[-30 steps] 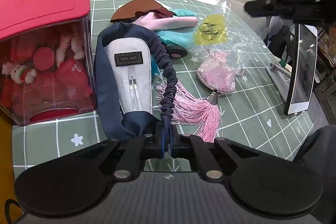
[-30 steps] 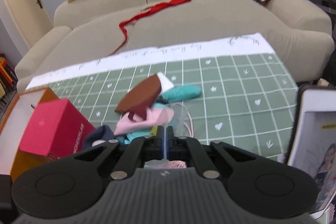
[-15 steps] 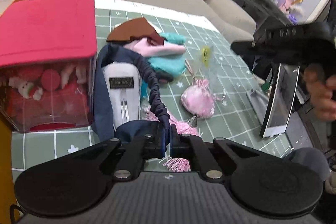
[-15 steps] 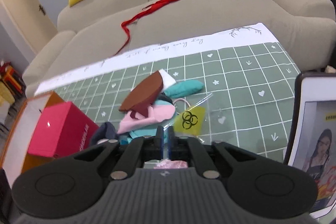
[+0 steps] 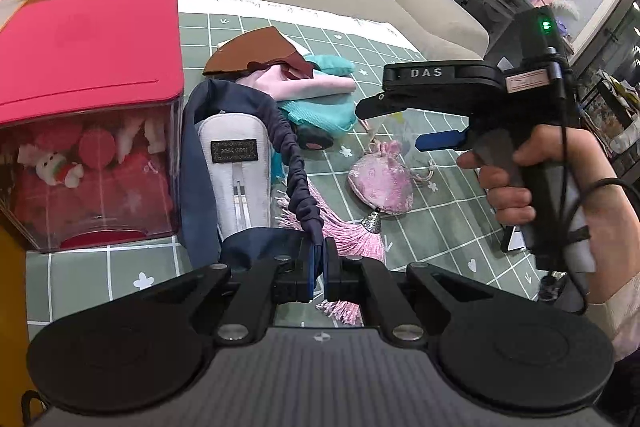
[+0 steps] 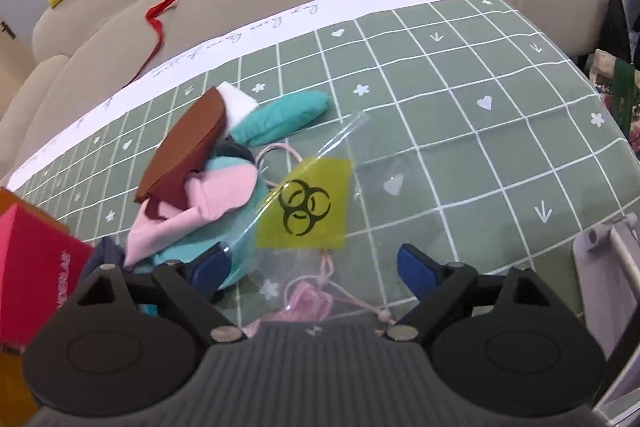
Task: Organize soft objects
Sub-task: 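Lift the clear bag with the right tool while the left tool holds the headband, then carry the headband and clear bag with both tools over the white box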
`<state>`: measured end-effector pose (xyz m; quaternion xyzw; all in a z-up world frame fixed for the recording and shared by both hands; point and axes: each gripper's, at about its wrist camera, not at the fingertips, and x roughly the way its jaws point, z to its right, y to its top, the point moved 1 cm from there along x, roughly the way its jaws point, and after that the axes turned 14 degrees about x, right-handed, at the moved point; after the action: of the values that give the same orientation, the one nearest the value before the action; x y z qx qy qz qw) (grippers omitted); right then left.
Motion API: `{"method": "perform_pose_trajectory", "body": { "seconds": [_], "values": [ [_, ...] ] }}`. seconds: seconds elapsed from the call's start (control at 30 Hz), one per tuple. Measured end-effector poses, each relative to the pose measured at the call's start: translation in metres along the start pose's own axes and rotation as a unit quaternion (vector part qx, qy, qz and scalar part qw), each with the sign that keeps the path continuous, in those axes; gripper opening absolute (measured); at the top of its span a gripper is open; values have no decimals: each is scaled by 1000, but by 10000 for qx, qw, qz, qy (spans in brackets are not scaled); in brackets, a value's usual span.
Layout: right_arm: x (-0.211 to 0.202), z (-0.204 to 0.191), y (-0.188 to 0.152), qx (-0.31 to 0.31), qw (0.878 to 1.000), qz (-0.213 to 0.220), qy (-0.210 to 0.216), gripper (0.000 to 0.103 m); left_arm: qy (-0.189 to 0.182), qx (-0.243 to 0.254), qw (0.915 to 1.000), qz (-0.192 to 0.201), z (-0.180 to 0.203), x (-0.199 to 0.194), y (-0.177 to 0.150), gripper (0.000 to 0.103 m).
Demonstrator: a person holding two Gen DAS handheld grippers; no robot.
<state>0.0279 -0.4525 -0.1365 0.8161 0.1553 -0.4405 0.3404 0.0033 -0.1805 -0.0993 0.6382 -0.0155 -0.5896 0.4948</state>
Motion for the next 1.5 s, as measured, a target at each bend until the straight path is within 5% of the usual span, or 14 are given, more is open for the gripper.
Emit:
{"method": "perform_pose_trajectory", "body": {
  "seconds": [0.1, 0.17, 0.23, 0.37, 0.6, 1.17, 1.5],
  "values": [
    [1, -1, -2, -111, 9997, 189, -122, 72, 1, -4, 10000, -23, -1, 0, -1, 4],
    [1, 2, -1, -24, 9998, 201, -87, 36, 11, -16, 10000, -16, -1, 0, -1, 4],
    [3, 3, 0, -179, 9992, 227, -272, 18, 28, -42, 10000, -15, -2, 1, -1, 4],
    [1, 7, 0, -150, 9995, 224, -191, 2, 41, -105, 9999, 18, -2, 0, -1, 4],
    [-35, -2, 8, -424, 9981, 238, 376, 1, -84, -190, 9997, 89, -3, -5, 2, 4],
    [-76, 5, 17, -213, 9960, 357, 794, 1, -108, -172, 9990, 408, 12, -20, 20, 3],
    [-82, 3, 16, -182, 9951, 394, 888, 1, -194, -17, 9986, 501, 14, -24, 64, 3]
  ]
}}
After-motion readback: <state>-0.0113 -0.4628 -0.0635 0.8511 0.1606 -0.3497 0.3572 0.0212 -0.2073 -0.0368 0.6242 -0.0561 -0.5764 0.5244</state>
